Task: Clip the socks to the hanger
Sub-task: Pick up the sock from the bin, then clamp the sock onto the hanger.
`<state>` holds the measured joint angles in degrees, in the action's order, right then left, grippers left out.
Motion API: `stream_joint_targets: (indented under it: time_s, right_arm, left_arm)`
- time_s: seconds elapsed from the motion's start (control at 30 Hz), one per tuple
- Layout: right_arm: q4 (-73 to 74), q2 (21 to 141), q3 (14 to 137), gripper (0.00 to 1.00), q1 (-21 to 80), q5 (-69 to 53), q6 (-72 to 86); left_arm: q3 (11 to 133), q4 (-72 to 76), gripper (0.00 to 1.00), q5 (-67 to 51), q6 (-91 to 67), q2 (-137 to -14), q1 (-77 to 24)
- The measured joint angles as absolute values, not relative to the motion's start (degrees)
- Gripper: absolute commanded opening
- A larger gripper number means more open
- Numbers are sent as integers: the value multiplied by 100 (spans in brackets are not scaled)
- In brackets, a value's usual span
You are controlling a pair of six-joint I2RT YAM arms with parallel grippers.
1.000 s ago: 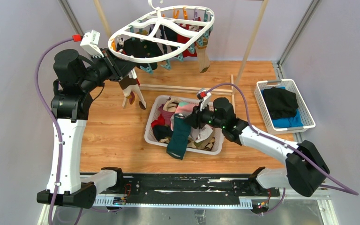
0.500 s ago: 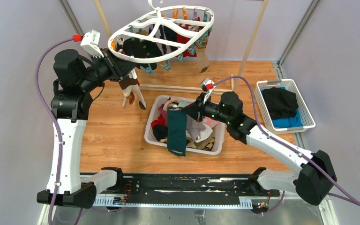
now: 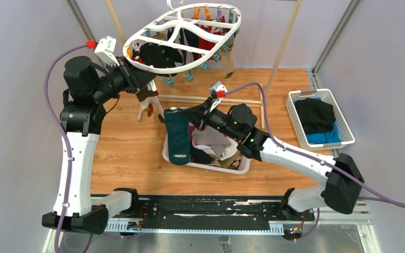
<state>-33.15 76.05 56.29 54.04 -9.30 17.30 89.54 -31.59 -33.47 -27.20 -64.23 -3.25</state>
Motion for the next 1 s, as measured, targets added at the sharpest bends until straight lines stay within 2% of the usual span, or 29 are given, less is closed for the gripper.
stream_joint_targets:
  time_s: [0.47,1.0]
  right_arm:
    - [-4228,8722,6742,0,5498,-519,2047]
    - [-4930,9111,6967,0,5266,-1378,2847]
  left_arm:
    - [8698,-2856,7,-3629,-2783,-6410,-322]
    - [8698,-2661,6,-3999,-2788,-6407,-322]
